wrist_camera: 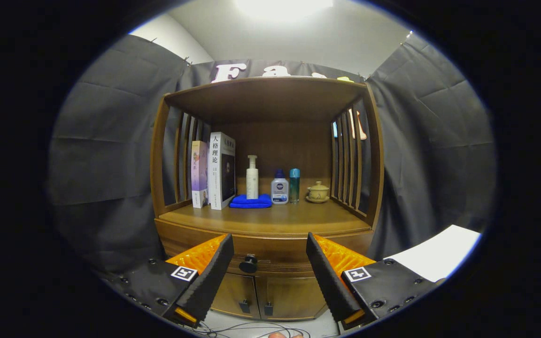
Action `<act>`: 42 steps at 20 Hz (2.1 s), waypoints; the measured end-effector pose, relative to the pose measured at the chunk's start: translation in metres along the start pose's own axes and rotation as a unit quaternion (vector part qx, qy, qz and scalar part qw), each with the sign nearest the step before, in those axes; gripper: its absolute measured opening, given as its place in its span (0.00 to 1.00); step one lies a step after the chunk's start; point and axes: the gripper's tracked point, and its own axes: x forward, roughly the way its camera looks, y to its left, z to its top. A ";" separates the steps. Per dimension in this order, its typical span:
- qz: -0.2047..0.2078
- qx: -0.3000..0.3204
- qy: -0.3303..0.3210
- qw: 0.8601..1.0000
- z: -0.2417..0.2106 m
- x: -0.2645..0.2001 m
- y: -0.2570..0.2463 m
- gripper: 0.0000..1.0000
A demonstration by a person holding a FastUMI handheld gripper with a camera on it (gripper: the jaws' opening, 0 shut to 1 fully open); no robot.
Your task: Pull open the drawer, take out the items inside it, and place them on the countertop above the cabinet.
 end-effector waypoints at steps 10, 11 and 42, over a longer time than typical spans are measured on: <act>0.021 -0.002 0.029 0.999 -0.032 0.057 0.026 0.98; 0.023 -0.003 0.033 0.999 -0.038 0.063 0.030 0.98; 0.006 -0.019 0.114 0.993 -0.143 0.136 0.050 0.37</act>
